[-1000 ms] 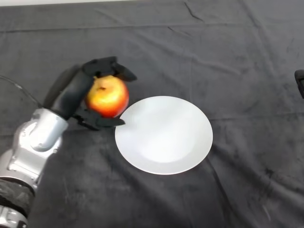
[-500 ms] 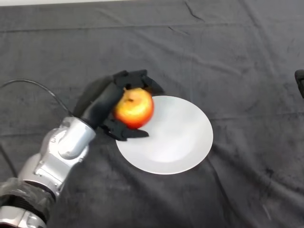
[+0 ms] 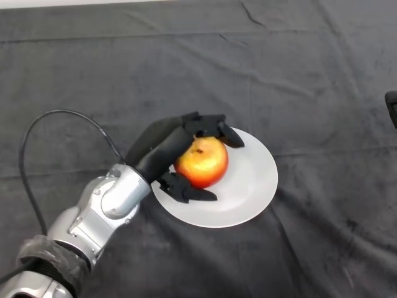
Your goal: Move the apple to the plate
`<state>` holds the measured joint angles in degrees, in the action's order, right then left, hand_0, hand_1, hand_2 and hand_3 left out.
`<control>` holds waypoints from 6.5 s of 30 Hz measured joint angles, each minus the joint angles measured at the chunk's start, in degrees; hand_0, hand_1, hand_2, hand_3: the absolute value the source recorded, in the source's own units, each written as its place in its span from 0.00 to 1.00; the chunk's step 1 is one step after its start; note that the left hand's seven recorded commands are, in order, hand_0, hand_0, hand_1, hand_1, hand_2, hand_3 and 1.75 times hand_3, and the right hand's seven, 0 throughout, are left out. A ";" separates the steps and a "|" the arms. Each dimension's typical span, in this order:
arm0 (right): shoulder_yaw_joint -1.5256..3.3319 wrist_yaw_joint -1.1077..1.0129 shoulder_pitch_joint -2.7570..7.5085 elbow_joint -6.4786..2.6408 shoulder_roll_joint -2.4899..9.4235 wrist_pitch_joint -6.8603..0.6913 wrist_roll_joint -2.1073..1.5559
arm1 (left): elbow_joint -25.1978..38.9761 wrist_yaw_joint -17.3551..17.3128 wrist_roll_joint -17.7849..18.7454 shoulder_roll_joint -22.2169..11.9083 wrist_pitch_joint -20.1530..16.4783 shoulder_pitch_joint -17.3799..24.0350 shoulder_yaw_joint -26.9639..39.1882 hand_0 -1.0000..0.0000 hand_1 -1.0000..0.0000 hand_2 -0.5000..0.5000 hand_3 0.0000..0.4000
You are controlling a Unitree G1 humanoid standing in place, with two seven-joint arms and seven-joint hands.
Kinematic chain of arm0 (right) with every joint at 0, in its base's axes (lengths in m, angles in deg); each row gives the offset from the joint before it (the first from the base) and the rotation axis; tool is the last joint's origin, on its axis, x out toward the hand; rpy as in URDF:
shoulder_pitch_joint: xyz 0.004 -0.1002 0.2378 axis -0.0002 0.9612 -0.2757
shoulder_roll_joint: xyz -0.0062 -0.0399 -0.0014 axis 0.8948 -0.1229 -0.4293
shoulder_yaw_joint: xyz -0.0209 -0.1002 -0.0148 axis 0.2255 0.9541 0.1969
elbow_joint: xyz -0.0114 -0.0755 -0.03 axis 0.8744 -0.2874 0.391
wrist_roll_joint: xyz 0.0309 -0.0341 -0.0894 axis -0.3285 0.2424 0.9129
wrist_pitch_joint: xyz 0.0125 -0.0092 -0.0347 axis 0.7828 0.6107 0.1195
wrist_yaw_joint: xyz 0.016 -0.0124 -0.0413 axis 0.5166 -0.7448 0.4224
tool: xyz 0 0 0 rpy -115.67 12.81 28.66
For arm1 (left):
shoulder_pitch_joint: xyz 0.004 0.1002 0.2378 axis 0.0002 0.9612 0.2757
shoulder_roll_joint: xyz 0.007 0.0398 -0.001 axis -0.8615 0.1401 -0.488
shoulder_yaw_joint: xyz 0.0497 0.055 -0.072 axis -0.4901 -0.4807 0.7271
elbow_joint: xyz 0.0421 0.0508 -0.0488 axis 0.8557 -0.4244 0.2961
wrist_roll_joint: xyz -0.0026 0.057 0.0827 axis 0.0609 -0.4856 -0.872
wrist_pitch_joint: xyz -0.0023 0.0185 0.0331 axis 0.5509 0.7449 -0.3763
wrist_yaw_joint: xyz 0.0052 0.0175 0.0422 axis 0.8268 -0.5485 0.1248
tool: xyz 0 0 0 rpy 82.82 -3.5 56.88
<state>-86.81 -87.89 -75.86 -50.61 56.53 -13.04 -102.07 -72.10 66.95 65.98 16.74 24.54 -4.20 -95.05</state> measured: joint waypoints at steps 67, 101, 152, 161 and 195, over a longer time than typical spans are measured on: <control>0.00 0.00 0.00 0.02 -0.03 0.03 -0.01 | 6.49 6.63 14.13 -19.47 6.23 1.91 23.80 1.00 1.00 0.50 0.00; -0.01 0.00 0.00 0.01 -0.02 0.04 -0.02 | -12.16 33.61 21.48 -22.35 20.39 5.30 52.17 1.00 1.00 0.50 0.00; -0.02 -0.01 0.00 0.00 -0.03 0.04 -0.02 | -19.12 47.36 14.25 -22.34 18.36 5.30 52.20 1.00 1.00 0.50 0.00; -0.03 -0.01 0.00 0.00 -0.03 0.04 -0.02 | -19.21 47.36 14.26 -22.34 18.19 5.30 52.13 1.00 1.00 0.50 0.00; -0.03 -0.01 0.00 -0.01 -0.03 0.04 -0.02 | -19.48 47.34 14.42 -22.34 17.85 5.30 50.39 1.00 1.00 0.50 0.00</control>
<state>-86.84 -87.89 -75.86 -50.62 56.50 -13.00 -102.09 -91.58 114.29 80.40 -5.60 42.40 1.10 -44.66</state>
